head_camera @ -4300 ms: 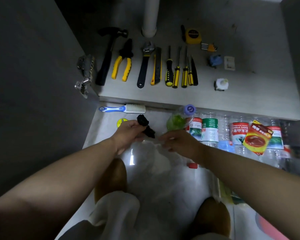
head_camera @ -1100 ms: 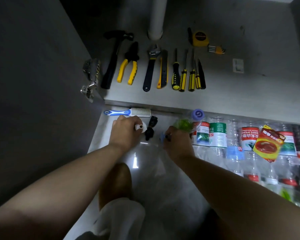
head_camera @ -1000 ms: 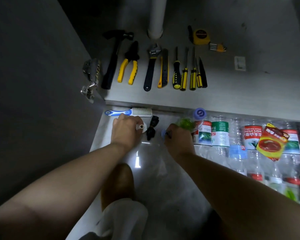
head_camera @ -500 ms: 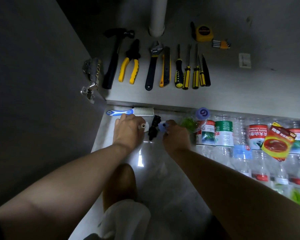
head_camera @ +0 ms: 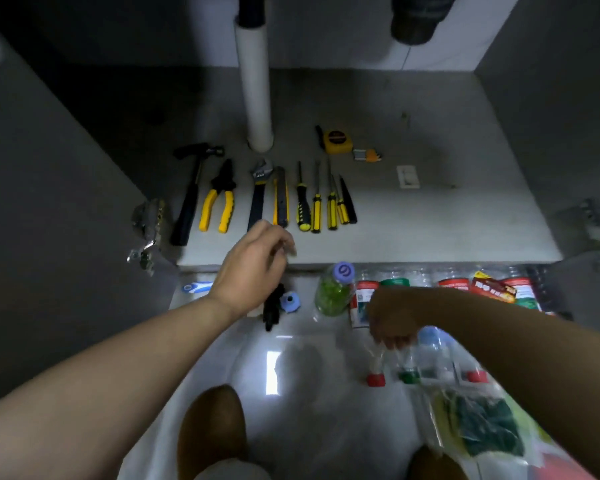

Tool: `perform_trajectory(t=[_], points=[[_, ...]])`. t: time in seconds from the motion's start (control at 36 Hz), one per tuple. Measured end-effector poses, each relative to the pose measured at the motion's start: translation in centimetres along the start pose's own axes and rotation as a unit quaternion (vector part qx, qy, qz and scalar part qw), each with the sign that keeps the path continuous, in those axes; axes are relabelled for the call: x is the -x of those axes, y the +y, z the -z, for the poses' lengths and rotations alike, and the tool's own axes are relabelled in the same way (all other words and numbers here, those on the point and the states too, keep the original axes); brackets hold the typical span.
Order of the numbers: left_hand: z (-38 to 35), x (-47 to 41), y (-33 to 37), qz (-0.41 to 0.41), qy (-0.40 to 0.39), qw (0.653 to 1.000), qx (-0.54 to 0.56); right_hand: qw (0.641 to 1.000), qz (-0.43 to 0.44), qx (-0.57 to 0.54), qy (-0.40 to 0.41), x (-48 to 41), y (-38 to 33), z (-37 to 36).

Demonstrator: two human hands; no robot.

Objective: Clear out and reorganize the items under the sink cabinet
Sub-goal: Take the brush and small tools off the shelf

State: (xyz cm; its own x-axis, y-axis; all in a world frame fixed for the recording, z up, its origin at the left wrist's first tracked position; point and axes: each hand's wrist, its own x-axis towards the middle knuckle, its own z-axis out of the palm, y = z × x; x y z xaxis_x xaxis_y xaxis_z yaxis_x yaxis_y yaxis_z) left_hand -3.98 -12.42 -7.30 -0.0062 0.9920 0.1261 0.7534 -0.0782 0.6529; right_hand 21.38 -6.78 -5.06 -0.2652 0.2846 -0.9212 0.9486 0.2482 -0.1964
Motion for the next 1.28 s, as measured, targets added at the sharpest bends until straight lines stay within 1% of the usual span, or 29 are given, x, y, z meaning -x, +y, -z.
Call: perform_trajectory(t=[0.03, 0.08, 0.11, 0.14, 0.17, 0.22, 0.28, 0.33, 0.39, 0.47, 0.56, 0.64, 0.75, 0.81, 0.89, 0.97, 1.03, 1.08, 1.17, 1.28], points=[[0.4, -1.0, 0.4, -0.007, -0.013, 1.000, -0.002, 0.999, 0.005, 0.017, 0.050, 0.2, 0.9, 1.0], [0.8, -3.1, 1.1, -0.018, -0.051, 0.999, -0.007, 0.980, 0.024, 0.055, 0.191, 0.5, 2.6, 2.8], [1.0, -4.1, 1.3, -0.021, -0.071, 0.997, -0.014, 0.965, 0.031, 0.039, 0.256, 0.5, 3.4, 3.6], [1.0, -5.1, 1.4, -0.022, -0.089, 0.995, -0.024, 0.950, 0.045, -0.003, 0.307, 0.5, 4.0, 4.3], [1.0, -6.1, 1.5, -0.022, -0.103, 0.994, -0.034, 0.934, 0.066, -0.053, 0.346, 0.4, 4.3, 5.1], [0.8, -7.9, 1.4, -0.023, -0.116, 0.992, -0.043, 0.902, 0.112, -0.137, 0.394, -0.2, 4.7, 6.5], [0.3, -9.3, 1.3, -0.025, -0.116, 0.992, -0.030, 0.885, 0.136, -0.125, 0.428, -1.6, 5.1, 8.2], [-0.4, -10.5, 1.2, -0.025, -0.103, 0.994, -0.006, 0.885, 0.115, -0.077, 0.444, -3.2, 5.2, 10.2], [-1.2, -11.2, 0.9, -0.016, -0.083, 0.996, 0.021, 0.886, 0.073, -0.050, 0.455, -4.9, 5.3, 12.0], [-2.6, -11.5, 0.5, 0.000, -0.050, 0.996, 0.075, 0.872, 0.037, -0.045, 0.486, -6.9, 4.8, 14.0], [-3.7, -11.4, 0.0, 0.013, -0.029, 0.992, 0.121, 0.853, 0.033, -0.055, 0.518, -8.5, 4.2, 14.8], [-4.3, -11.2, -0.4, 0.030, -0.020, 0.988, 0.152, 0.862, 0.044, -0.026, 0.504, -9.8, 3.8, 15.9], [-4.6, -11.1, -0.4, 0.052, 0.000, 0.981, 0.186, 0.882, 0.020, 0.032, 0.470, -10.9, 3.3, 17.6], [-4.7, -11.3, -0.2, 0.056, -0.003, 0.979, 0.196, 0.884, 0.020, 0.049, 0.464, -10.9, 3.4, 17.7], [-4.5, -11.5, 0.2, 0.066, -0.005, 0.973, 0.223, 0.867, 0.030, 0.036, 0.497, -10.1, 3.7, 16.6], [-4.3, -11.3, 0.6, 0.076, 0.007, 0.965, 0.251, 0.840, 0.048, 0.037, 0.539, -9.2, 3.9, 14.3], [-4.1, -10.9, 0.8, 0.085, 0.014, 0.959, 0.269, 0.830, 0.055, 0.023, 0.555, -8.7, 4.2, 12.7], [-4.0, -10.2, 1.1, 0.095, 0.023, 0.952, 0.290, 0.823, 0.063, -0.001, 0.564, -8.2, 4.4, 11.4], [-3.8, -9.1, 1.7, 0.109, 0.032, 0.946, 0.302, 0.820, 0.061, -0.004, 0.569, -7.8, 4.5, 10.3], [-3.5, -8.0, 2.5, 0.124, 0.038, 0.943, 0.305, 0.823, 0.056, -0.074, 0.560, -7.0, 4.1, 9.9]])
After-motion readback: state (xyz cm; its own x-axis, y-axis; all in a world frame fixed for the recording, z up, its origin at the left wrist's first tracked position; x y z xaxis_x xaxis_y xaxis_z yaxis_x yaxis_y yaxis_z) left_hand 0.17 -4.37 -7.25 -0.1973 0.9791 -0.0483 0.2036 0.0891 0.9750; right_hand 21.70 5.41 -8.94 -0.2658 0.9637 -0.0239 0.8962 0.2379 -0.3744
